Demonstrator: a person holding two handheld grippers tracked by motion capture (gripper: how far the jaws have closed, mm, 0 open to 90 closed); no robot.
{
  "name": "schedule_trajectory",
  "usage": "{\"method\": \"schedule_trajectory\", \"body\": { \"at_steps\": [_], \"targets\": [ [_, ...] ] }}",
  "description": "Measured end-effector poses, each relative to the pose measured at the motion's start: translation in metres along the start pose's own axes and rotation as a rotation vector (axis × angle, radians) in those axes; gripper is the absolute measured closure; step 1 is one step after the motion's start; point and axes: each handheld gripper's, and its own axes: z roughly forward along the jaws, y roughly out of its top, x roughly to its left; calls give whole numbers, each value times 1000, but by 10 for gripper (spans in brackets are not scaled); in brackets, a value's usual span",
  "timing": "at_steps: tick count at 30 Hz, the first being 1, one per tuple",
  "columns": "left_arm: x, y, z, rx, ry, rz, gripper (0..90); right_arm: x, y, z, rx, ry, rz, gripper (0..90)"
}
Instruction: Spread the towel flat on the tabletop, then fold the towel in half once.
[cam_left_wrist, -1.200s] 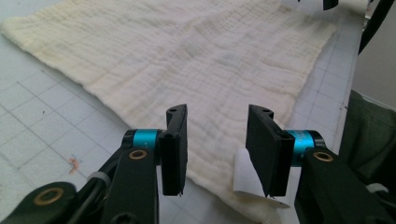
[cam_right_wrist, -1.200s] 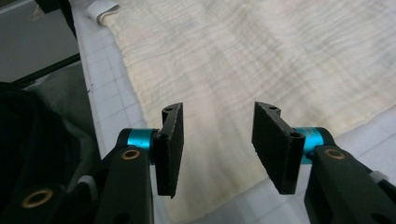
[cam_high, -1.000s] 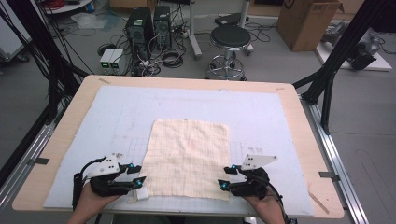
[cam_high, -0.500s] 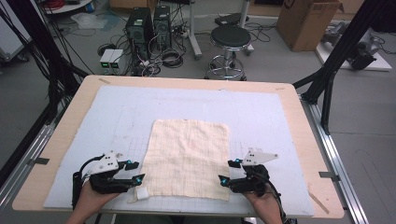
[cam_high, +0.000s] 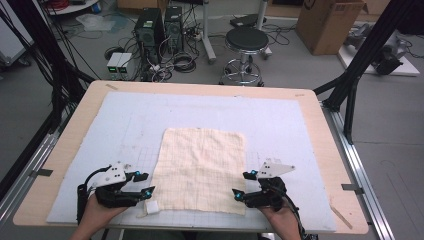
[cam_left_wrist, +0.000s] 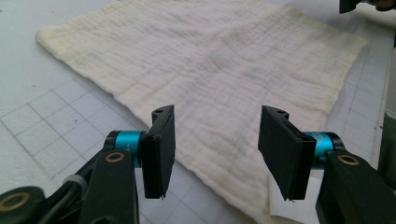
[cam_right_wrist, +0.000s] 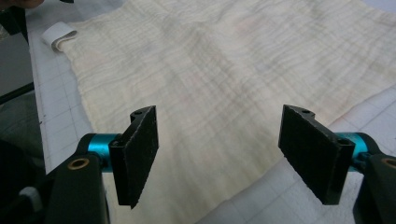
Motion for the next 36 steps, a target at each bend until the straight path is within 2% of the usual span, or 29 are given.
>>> {"method": "schedule_trajectory", "body": {
  "at_steps": [8, 11, 17, 21, 27, 31, 36],
  "targets": [
    [-1, 0, 0, 10, 0, 6, 462, 1, 0, 0, -3, -2, 1, 279],
    [0, 0, 1, 12, 12, -4, 427, 1, 0, -1, -6, -4, -3, 276],
    [4, 3, 2, 9, 16, -13, 418, -4, 3, 0, -8, 0, 2, 260],
    [11, 7, 3, 11, 13, -40, 418, -11, 7, 3, -1, 5, -18, 243],
    [21, 19, 5, 11, 29, -42, 424, -19, 19, 3, -7, -12, -32, 234],
    [29, 30, 10, 3, 41, -51, 427, -28, 30, 6, 5, -32, -61, 236],
    [41, 42, 15, 1, 67, -69, 434, -41, 39, 9, -3, -47, -44, 250]
  ]
}}
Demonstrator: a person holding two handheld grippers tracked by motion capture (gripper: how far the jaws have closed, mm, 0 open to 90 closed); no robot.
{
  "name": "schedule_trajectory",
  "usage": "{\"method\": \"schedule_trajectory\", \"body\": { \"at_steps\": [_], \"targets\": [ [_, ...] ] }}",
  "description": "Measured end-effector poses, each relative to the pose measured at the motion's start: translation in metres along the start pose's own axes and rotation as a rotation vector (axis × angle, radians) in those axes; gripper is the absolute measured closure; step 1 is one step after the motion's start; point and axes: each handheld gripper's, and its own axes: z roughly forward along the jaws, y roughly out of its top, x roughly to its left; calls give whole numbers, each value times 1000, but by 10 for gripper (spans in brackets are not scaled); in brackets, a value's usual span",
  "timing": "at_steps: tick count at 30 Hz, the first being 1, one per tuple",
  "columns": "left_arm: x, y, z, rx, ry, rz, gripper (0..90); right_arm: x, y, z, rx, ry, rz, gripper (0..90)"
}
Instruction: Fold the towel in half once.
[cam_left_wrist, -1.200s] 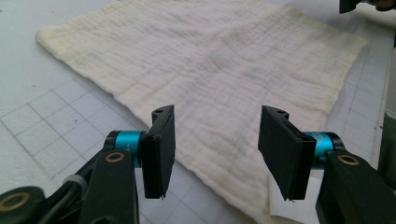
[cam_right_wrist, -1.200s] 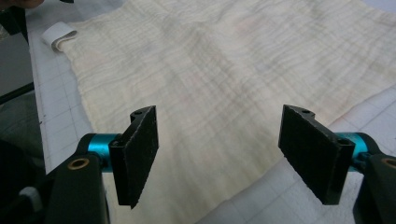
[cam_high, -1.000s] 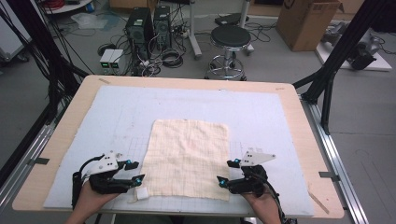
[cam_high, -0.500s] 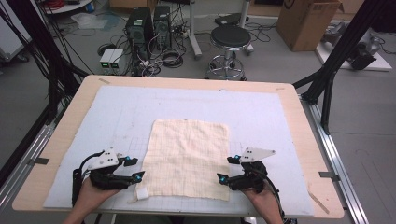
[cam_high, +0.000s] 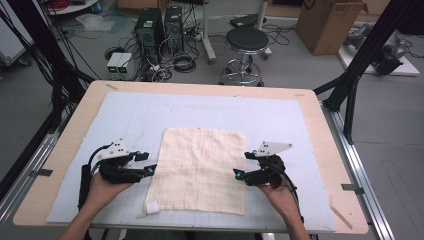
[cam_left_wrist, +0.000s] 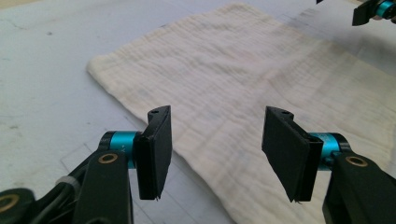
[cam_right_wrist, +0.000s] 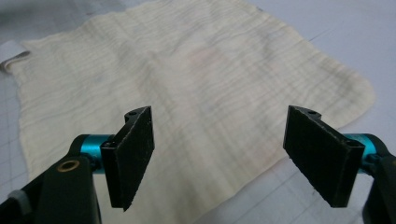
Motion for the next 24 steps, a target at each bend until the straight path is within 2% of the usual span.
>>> {"method": "schedule_trajectory", "body": {
  "at_steps": [4, 8, 11, 16, 18, 19, 23, 24],
  "targets": [
    [10, 9, 8, 20, 0, -15, 450, -11, 8, 3, -23, -1, 24, 263],
    [20, 19, 14, 4, 3, -37, 475, -22, 15, 9, -28, -42, 21, 296],
    [28, 28, 20, 1, 19, -48, 480, -31, 21, 13, -41, -39, 39, 329],
    [41, 45, 32, 5, 62, -59, 478, -45, 33, 20, -22, -38, 51, 352],
    [46, 52, 36, 13, 78, -48, 479, -50, 36, 20, -27, -51, 62, 357],
    [48, 54, 38, 5, 84, -55, 480, -52, 38, 21, -27, -53, 70, 358],
    [59, 62, 48, 25, 112, -66, 490, -62, 46, 21, -35, -77, 70, 372],
    [63, 63, 50, 24, 114, -79, 493, -65, 48, 22, -40, -84, 75, 373]
  ]
}}
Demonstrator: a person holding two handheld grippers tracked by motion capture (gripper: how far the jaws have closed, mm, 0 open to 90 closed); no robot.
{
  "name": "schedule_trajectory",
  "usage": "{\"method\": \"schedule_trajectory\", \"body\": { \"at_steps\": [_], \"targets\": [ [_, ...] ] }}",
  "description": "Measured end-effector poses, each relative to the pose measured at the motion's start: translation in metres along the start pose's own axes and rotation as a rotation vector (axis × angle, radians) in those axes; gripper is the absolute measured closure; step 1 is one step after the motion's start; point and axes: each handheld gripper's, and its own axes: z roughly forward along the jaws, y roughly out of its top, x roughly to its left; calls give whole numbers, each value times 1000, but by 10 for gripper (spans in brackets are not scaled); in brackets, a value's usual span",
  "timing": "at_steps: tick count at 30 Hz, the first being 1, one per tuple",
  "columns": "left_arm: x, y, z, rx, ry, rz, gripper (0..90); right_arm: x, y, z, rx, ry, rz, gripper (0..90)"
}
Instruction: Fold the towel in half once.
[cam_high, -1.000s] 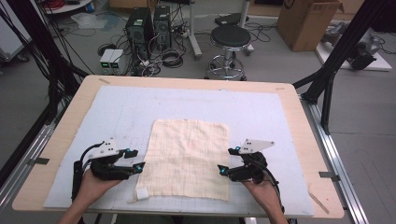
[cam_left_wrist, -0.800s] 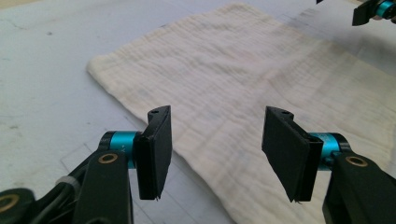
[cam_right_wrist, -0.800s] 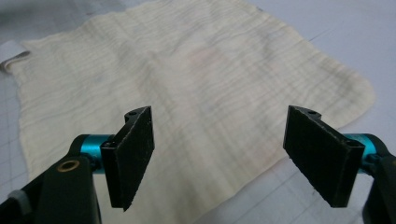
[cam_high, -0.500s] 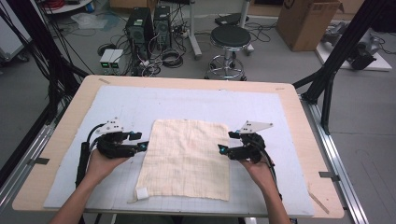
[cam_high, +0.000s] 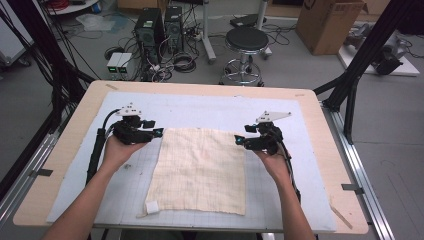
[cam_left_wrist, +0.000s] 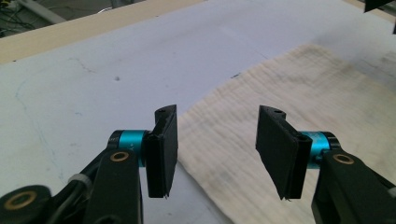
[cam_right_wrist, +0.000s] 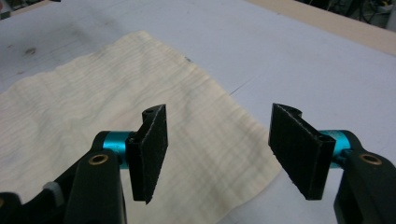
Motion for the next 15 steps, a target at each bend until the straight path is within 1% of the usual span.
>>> {"method": "schedule_trajectory", "body": {
  "at_steps": [1, 2, 3, 5, 6, 8, 10, 11, 13, 15],
  "targets": [
    [3, 1, 2, -2, -4, -18, 497, -2, 2, 1, -4, 4, 16, 377],
    [6, 1, 4, -10, 5, -34, 502, -4, 5, 2, -1, 1, 25, 386],
    [7, 1, 6, -10, 16, -39, 509, -6, 7, 4, 0, -9, 16, 396],
    [11, 1, 12, 22, 30, -45, 514, -8, 11, 7, 12, -16, 21, 405],
    [13, 0, 15, 25, 37, -50, 516, -11, 12, 10, 17, -19, 18, 408],
    [17, -2, 22, 25, 39, -86, 527, -14, 12, 15, 31, -22, 31, 422],
    [21, -6, 29, 44, 41, -116, 531, -16, 11, 20, 48, -33, 32, 438],
    [22, -8, 32, 57, 42, -121, 532, -17, 10, 22, 56, -37, 28, 448],
    [23, -11, 40, 76, 34, -126, 539, -19, 8, 26, 71, -42, 37, 469],
    [21, -14, 47, 94, 37, -119, 545, -23, 5, 31, 86, -47, 42, 492]
  ]
}}
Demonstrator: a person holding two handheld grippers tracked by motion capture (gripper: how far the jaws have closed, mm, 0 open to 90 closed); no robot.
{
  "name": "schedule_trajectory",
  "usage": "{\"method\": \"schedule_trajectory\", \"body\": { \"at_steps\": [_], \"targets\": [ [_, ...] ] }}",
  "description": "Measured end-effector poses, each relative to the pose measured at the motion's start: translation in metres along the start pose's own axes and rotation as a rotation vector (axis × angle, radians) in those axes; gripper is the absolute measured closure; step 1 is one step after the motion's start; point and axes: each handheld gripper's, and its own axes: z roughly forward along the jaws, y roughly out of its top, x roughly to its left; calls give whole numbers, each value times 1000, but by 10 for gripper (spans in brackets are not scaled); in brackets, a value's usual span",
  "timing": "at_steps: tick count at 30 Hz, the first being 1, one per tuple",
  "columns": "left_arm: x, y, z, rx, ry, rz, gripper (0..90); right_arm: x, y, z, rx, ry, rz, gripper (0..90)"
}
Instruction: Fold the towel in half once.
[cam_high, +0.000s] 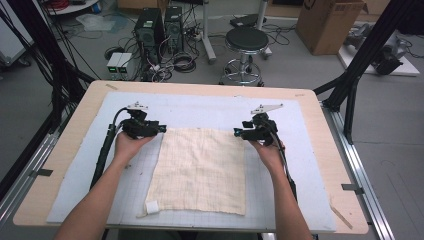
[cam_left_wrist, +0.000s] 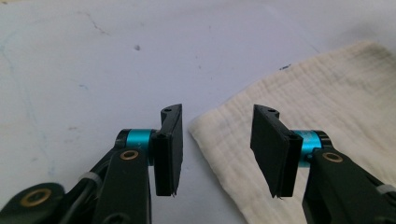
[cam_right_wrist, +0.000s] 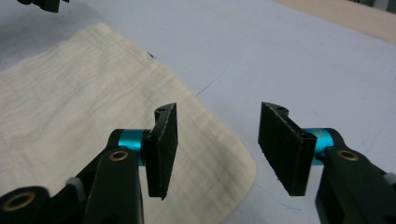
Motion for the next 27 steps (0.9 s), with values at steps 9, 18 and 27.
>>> {"method": "schedule_trajectory", "body": {
  "at_steps": [9, 18, 27],
  "targets": [
    [-6, -6, 21, 32, 13, 2, 590, -14, -16, 23, 109, -29, 94, 583],
    [-9, -7, 28, 45, 89, 26, 790, -11, -15, 30, 154, -57, 54, 790],
    [2, 2, 15, 1, 104, 5, 866, -10, -3, 27, 135, 5, 72, 847]
  ]
}}
